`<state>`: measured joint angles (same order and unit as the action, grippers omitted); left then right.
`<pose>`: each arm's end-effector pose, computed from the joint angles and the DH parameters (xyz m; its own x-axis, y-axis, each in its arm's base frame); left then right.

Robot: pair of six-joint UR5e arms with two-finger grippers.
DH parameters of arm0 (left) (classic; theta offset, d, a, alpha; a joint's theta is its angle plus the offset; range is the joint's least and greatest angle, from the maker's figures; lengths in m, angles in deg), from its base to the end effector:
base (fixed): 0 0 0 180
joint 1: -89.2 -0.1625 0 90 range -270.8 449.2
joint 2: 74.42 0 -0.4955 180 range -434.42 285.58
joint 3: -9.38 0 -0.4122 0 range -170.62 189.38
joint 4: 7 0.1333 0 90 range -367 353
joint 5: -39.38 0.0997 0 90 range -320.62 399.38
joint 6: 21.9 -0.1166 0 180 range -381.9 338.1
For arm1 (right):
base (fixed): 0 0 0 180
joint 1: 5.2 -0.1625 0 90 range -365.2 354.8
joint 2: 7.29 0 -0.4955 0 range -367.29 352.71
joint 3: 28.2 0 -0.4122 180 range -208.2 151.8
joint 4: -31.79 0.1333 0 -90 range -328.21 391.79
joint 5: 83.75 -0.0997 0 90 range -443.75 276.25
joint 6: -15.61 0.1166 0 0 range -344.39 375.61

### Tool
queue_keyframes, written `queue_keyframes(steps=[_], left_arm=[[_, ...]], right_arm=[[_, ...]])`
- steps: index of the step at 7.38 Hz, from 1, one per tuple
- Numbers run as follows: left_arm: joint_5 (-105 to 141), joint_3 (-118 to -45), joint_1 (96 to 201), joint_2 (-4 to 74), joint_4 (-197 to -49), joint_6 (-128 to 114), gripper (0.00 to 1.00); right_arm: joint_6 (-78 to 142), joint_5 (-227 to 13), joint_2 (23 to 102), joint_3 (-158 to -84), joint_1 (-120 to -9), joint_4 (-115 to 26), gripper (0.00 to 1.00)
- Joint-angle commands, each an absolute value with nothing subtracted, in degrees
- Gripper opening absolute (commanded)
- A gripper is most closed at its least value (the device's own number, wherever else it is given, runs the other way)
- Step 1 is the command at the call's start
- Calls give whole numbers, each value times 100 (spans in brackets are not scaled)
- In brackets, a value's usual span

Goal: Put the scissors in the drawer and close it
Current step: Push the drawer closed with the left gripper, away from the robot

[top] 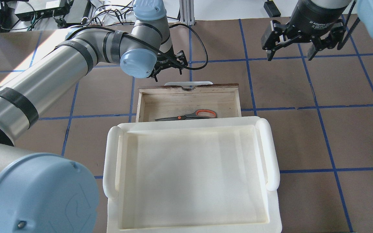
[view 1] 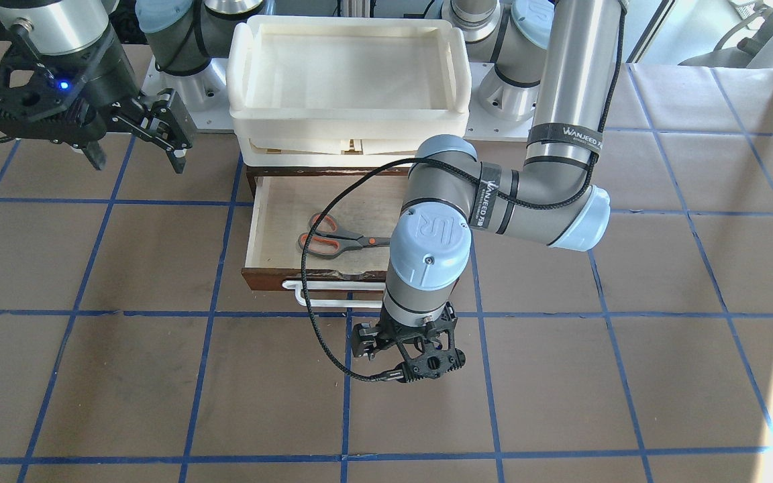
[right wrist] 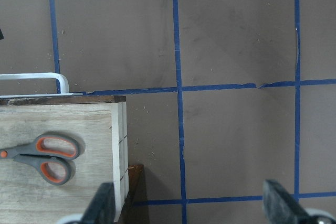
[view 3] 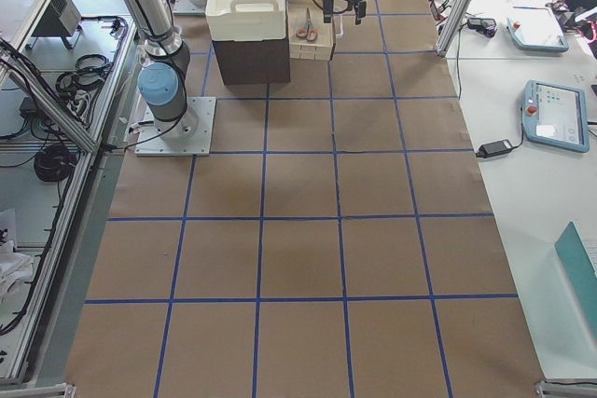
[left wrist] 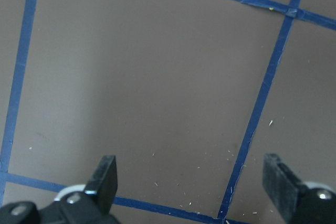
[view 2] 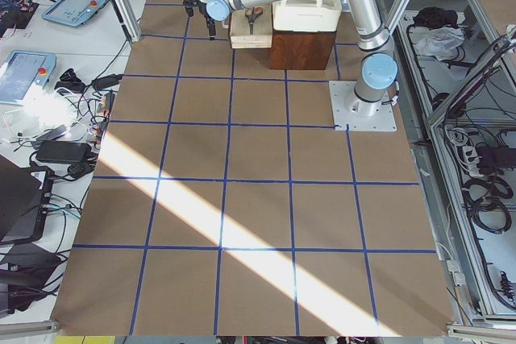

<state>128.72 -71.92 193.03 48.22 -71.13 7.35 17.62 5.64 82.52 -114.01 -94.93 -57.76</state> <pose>-0.3094 -0.6937 0.2993 -0.9638 -0.2653 0.0265 -0.2659 0.9637 -0.0238 0.1321 -0.5202 0.5766 -0.9992 0.0391 -0.0128 0.0398 0.9973 -0.0615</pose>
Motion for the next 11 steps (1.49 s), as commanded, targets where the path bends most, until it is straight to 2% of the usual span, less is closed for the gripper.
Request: queue_keyframes(steps=[1,11], left_arm=[[12745,-7192,19317,4776,-7493,737,100],[12674,-7034,19387,4380,-9092,754,100]], right_arm=[[1772,564,8254,-11425,-9493,-5786,100],[1772,564,8254,-11425,-9493,-5777,100]])
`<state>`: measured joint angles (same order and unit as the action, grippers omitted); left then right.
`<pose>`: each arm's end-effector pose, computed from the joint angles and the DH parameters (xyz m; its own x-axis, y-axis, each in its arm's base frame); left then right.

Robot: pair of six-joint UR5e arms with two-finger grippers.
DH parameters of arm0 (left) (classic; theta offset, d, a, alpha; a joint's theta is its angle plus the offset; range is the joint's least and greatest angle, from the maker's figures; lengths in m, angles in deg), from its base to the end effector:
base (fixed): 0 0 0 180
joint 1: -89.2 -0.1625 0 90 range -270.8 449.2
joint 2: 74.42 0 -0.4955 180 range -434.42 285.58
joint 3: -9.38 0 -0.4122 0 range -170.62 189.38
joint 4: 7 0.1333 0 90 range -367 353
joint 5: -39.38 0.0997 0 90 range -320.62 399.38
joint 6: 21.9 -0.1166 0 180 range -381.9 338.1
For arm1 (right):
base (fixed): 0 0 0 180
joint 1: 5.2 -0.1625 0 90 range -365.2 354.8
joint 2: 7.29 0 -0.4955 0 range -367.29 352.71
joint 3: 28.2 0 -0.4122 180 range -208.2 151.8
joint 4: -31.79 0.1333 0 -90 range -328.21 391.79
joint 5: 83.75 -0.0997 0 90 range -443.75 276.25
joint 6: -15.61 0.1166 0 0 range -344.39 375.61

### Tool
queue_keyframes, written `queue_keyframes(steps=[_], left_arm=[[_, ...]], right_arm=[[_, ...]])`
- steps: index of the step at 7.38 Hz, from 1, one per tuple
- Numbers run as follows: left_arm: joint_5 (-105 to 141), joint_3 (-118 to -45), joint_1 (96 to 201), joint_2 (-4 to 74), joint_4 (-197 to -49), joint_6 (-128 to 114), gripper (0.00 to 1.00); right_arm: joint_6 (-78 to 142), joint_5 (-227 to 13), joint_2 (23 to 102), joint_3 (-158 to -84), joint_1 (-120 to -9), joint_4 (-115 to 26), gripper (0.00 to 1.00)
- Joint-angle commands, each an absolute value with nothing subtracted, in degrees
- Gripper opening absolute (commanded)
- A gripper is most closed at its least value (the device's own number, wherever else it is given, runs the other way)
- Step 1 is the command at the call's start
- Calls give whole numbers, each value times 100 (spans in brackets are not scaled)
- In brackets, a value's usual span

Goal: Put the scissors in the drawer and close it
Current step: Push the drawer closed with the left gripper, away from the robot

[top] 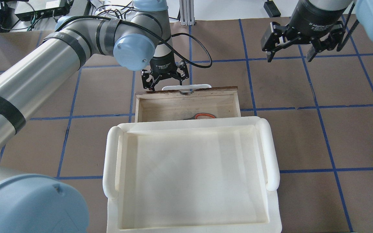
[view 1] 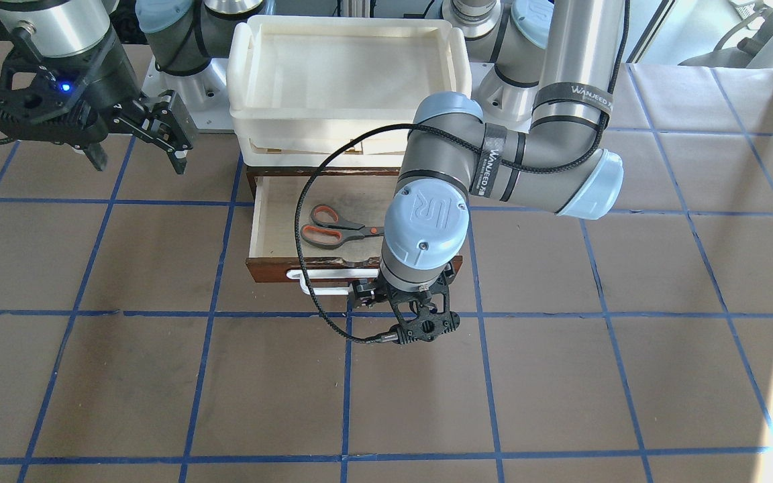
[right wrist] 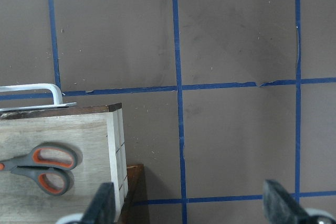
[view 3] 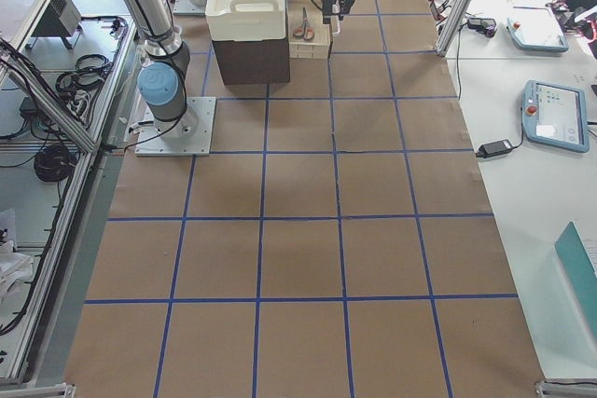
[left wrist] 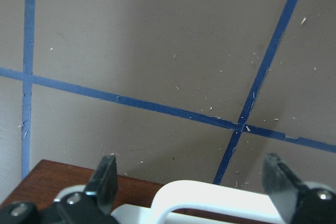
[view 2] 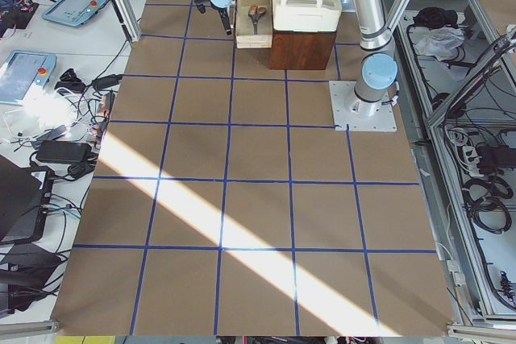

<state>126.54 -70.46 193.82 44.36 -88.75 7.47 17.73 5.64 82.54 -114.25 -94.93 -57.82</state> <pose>-0.3128 -0.6483 0.3327 -0.9660 -0.2546 -0.0458 -0.2587 0.9489 0.1808 0.1321 -0.5198 0.5747 -0.9991 0.0410 -0.0128 0.0417 0.9974 -0.0587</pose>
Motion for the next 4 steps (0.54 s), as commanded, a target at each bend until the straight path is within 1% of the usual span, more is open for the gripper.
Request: queue_keyframes(steps=[1,4], left_arm=[[12709,-7034,19387,4345,-9276,755,100],[12718,-7051,19387,4309,-9768,755,100]], right_arm=[[1772,564,8254,-11434,-9493,-5769,100],[1781,564,8254,-11469,-9493,-5786,100]])
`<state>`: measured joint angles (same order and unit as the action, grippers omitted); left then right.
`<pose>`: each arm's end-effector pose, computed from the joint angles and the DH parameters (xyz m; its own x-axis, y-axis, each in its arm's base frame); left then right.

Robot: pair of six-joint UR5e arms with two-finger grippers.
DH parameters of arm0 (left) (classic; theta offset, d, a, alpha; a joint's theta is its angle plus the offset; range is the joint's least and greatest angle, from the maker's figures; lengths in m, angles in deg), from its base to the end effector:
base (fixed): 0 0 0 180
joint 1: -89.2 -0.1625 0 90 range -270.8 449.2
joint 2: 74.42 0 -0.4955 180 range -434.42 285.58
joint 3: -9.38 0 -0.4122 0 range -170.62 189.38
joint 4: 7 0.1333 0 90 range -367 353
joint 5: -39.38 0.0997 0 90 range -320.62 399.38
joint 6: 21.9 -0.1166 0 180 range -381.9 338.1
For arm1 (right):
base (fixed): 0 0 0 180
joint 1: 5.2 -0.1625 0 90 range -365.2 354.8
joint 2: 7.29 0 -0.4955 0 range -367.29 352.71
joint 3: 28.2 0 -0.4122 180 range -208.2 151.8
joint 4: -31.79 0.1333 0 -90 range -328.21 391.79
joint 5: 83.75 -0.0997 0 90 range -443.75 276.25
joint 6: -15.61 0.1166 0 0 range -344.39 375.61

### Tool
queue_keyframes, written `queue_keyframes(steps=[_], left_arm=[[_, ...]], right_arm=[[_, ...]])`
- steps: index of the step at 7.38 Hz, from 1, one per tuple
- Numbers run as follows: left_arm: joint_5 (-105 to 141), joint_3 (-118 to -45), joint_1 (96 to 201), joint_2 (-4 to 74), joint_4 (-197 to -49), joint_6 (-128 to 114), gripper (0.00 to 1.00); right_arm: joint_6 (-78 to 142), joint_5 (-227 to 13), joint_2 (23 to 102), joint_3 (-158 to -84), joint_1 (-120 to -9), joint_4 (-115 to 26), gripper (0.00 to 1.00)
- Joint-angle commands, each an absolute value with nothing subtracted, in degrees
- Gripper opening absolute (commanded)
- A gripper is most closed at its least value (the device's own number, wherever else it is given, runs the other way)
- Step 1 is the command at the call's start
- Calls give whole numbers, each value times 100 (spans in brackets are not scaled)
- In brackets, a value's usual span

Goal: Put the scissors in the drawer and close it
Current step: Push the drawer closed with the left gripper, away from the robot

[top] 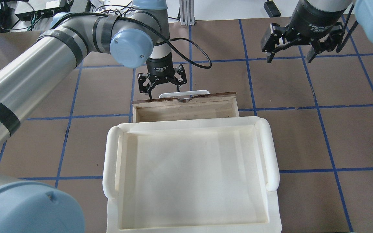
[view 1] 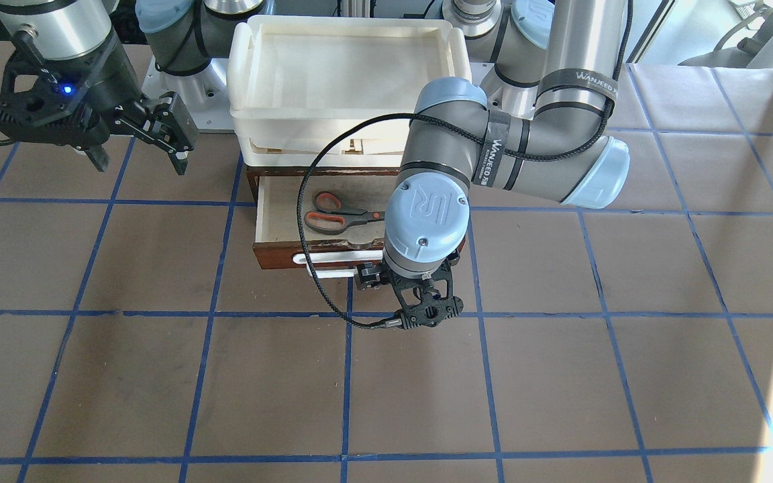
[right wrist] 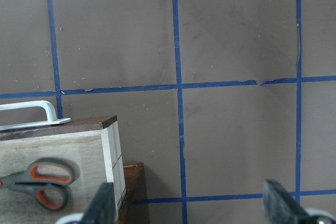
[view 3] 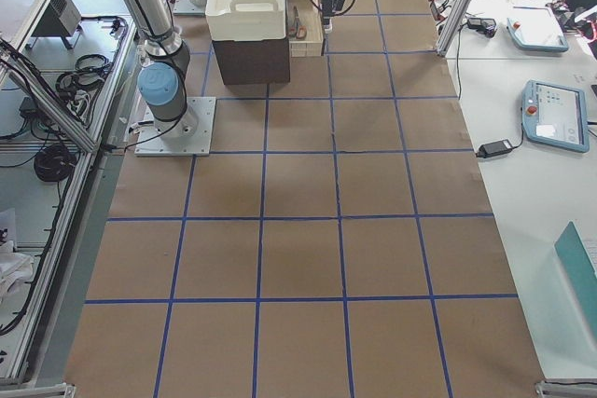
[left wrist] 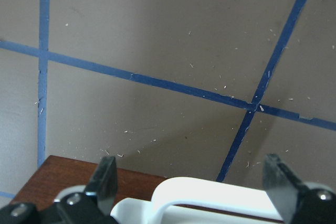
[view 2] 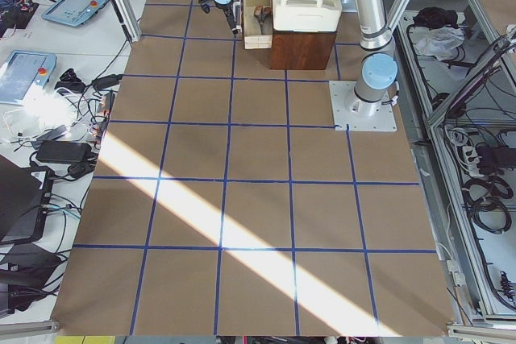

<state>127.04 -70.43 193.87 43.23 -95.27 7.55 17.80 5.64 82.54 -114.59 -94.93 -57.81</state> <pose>-0.3077 -0.6302 0.3386 -0.9640 -0.2468 -0.0991 -0.2643 0.9300 0.2554 0.1321 -0.5193 0.5716 -0.9990 0.0423 -0.0127 0.0429 0.9977 -0.0526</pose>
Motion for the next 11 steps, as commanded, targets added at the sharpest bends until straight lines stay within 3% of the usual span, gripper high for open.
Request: queue_keyframes(steps=[1,11], left_arm=[[12701,-7051,19396,4327,-9875,755,100],[12709,-7113,19826,4221,-11124,983,100]], right_arm=[[1781,564,8254,-11477,-9493,-5786,100],[1781,564,8254,-11478,-9493,-5812,100]])
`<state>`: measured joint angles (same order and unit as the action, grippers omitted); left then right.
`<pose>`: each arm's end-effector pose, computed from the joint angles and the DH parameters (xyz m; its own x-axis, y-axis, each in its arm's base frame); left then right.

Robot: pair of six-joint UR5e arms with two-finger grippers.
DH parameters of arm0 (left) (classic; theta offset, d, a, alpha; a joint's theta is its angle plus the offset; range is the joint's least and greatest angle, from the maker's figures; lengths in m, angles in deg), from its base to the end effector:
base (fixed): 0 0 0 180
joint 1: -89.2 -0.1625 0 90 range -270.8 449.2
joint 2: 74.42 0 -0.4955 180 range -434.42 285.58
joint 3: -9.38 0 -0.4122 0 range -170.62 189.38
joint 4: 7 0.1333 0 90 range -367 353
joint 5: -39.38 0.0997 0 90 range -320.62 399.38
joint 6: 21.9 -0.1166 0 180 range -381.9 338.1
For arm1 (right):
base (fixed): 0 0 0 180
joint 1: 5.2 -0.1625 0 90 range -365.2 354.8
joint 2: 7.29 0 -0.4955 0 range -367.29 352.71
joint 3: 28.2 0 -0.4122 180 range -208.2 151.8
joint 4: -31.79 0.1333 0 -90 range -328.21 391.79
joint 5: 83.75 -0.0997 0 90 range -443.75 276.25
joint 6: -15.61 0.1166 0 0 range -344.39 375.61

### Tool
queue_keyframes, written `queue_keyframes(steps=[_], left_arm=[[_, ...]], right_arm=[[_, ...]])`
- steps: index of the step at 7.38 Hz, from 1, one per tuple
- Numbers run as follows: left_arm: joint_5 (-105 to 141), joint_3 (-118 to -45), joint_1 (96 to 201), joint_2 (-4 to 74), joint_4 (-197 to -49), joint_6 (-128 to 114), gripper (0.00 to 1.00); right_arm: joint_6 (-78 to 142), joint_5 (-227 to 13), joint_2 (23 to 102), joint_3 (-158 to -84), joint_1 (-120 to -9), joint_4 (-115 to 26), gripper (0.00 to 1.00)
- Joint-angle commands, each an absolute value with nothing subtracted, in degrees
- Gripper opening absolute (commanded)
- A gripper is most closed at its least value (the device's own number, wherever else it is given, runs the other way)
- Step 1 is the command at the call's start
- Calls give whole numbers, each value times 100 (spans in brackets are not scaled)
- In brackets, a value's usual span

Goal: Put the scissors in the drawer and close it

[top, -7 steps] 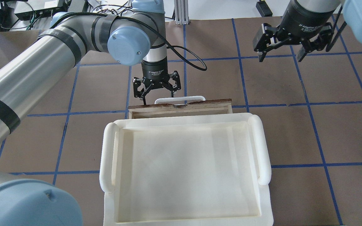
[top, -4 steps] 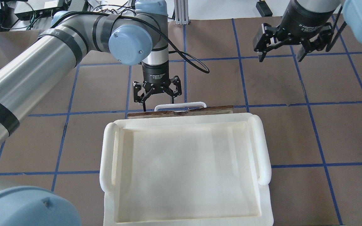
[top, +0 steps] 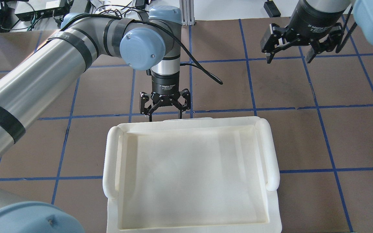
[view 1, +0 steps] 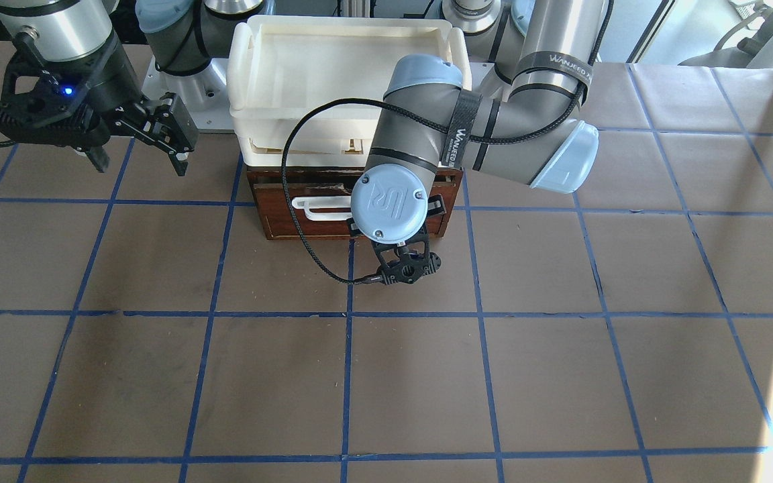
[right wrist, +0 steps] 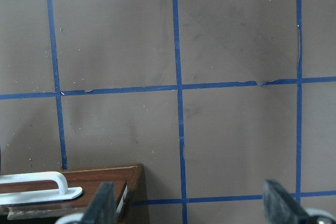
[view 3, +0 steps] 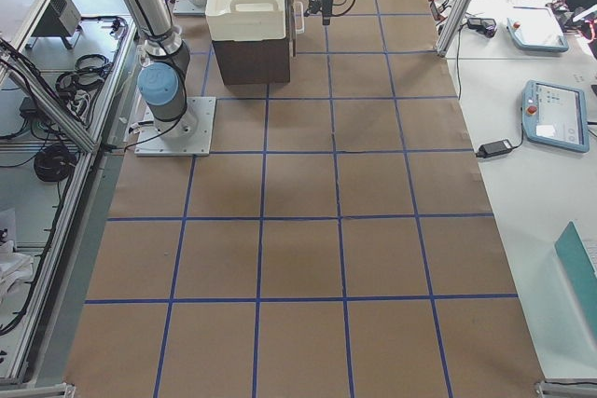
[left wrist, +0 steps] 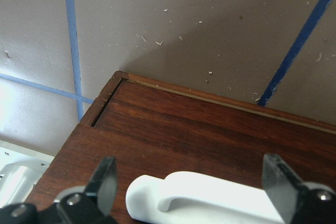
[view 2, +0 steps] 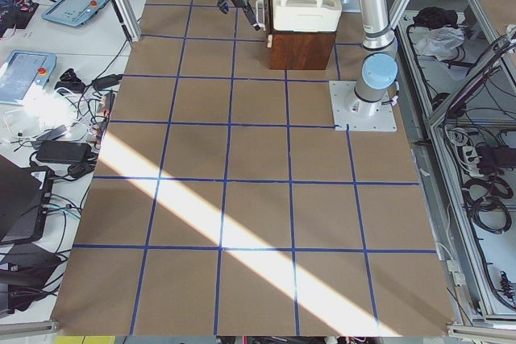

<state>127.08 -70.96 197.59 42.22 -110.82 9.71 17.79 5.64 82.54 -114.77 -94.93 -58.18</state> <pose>-0.3336 -0.5661 0.3339 -0.9550 -0.1754 -0.2390 -0.2696 0.8492 0.4541 0.1321 -0.5197 0.5706 -0.9990 0.0421 -0.0128 0.0427 0.9975 -0.0559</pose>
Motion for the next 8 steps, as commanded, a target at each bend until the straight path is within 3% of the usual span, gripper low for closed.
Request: queue_keyframes(steps=[1,6,8], left_arm=[[12718,-7113,19853,4204,-11228,1122,100],[12727,-6947,19775,4099,-10707,1282,100],[12639,-6386,19136,3941,-10229,837,100]], right_arm=[[1781,564,8254,-11478,-9493,-5821,100],[1781,564,8254,-11478,-9493,-5830,100],[1781,564,8254,-11478,-9493,-5795,100]])
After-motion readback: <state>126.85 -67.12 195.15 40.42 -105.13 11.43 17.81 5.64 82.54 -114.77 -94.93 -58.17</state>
